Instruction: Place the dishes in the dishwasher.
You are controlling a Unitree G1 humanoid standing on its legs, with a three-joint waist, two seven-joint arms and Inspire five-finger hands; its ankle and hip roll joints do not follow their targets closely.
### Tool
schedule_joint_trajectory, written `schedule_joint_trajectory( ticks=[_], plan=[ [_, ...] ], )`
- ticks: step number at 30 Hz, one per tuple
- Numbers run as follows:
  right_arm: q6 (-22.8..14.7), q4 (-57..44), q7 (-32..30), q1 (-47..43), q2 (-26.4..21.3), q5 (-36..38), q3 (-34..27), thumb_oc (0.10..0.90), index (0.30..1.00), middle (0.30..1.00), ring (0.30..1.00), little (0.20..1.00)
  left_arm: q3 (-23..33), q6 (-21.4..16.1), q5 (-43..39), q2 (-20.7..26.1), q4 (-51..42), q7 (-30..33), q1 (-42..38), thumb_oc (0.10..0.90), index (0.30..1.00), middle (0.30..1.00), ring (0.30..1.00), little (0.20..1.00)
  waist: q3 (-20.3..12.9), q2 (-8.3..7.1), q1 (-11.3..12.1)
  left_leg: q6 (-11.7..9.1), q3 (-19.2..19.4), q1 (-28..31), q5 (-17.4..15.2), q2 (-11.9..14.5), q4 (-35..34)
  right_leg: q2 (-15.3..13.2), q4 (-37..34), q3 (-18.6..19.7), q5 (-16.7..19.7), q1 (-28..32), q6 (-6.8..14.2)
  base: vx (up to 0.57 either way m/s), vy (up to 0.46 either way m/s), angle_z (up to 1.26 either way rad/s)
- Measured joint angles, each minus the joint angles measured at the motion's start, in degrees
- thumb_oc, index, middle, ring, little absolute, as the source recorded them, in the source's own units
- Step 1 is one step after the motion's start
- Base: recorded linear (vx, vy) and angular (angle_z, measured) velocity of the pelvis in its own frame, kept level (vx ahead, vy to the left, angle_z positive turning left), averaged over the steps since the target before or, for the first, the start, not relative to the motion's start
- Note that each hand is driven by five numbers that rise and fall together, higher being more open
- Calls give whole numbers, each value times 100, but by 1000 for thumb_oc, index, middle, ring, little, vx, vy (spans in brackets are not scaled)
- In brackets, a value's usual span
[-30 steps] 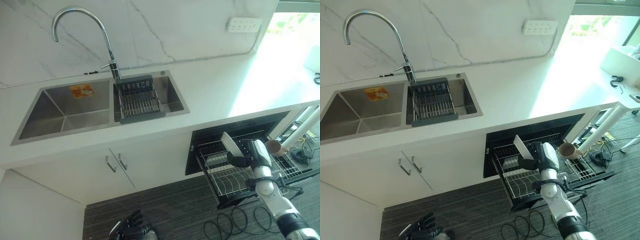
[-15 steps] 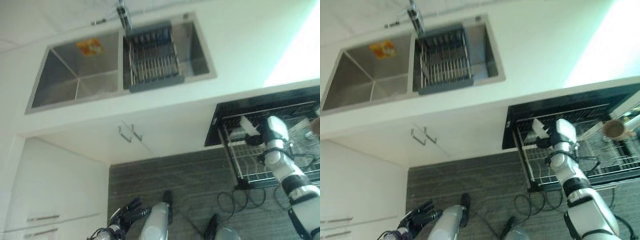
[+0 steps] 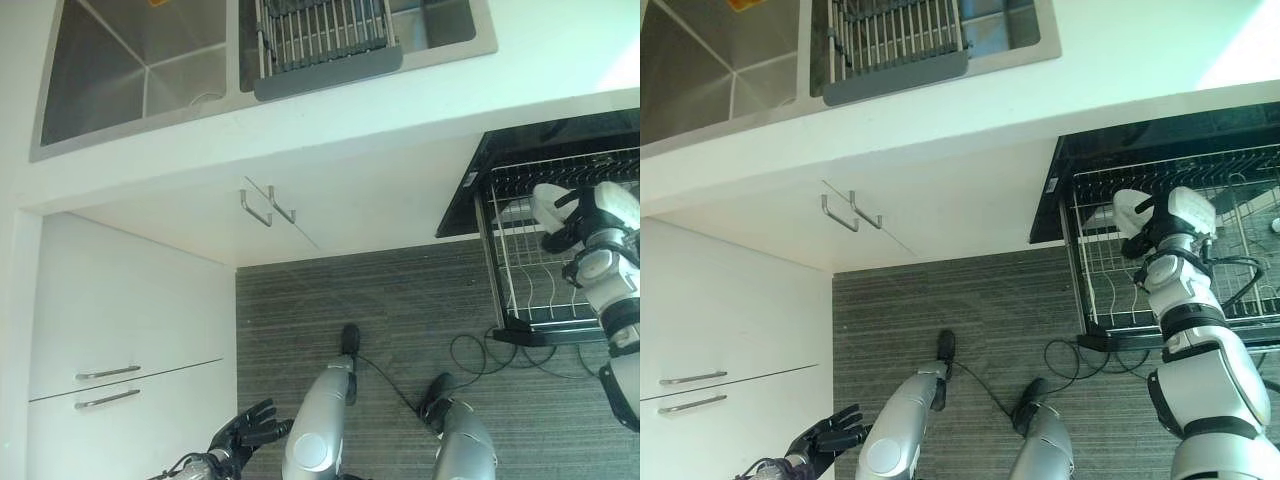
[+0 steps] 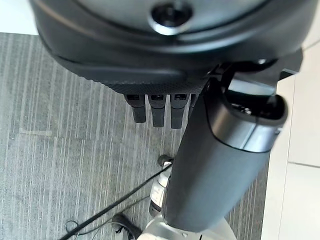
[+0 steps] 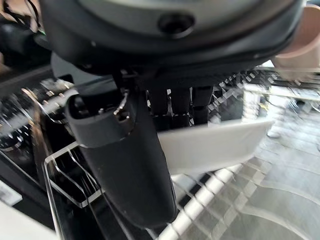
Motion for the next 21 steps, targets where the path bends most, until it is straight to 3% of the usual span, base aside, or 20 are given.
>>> schedule_joint_trajectory(
  ticks=[6,8,11,14,18,21],
  plan=[
    [65,-4,942,203,37,617,-213,800,900,900,900,900,46,-26,24,130,206,-80,-2,800,900,900,900,900,-146,-304,-155,37,92,180,-31,46,-7,78,-287,64,182,232,31,25,13,-10],
    [34,-146,1189,279,32,817,-218,800,900,900,900,900,140,-27,115,273,301,-97,34,800,900,900,900,900,-338,-519,-152,43,212,290,-63,98,-21,109,-447,158,270,324,45,19,3,-25],
    [48,-767,1392,612,-5,816,-381,800,900,900,900,900,276,-22,131,394,312,-105,31,800,900,900,900,900,-485,-754,-192,50,252,321,-88,108,-20,181,-566,201,330,371,24,31,8,-12],
    [36,-1261,1526,903,-52,818,-381,800,900,900,900,900,334,-3,238,395,376,-103,124,800,900,900,900,900,-555,-889,-238,63,357,565,-183,118,-13,191,-732,289,395,609,44,73,49,-15],
    [175,-2723,1505,1991,-224,1316,-1241,800,900,900,900,900,508,7,289,355,391,-73,445,800,900,900,900,900,-696,-1090,-473,99,461,769,-419,146,187,232,-959,361,485,946,127,97,86,-13],
    [279,-3462,1354,3211,-218,1741,-2375,800,900,900,900,900,789,-2,304,229,483,-33,639,800,900,900,900,900,-849,-1210,-530,107,607,1001,-676,167,353,243,-1105,487,483,1205,133,101,65,-21]
  ],
)
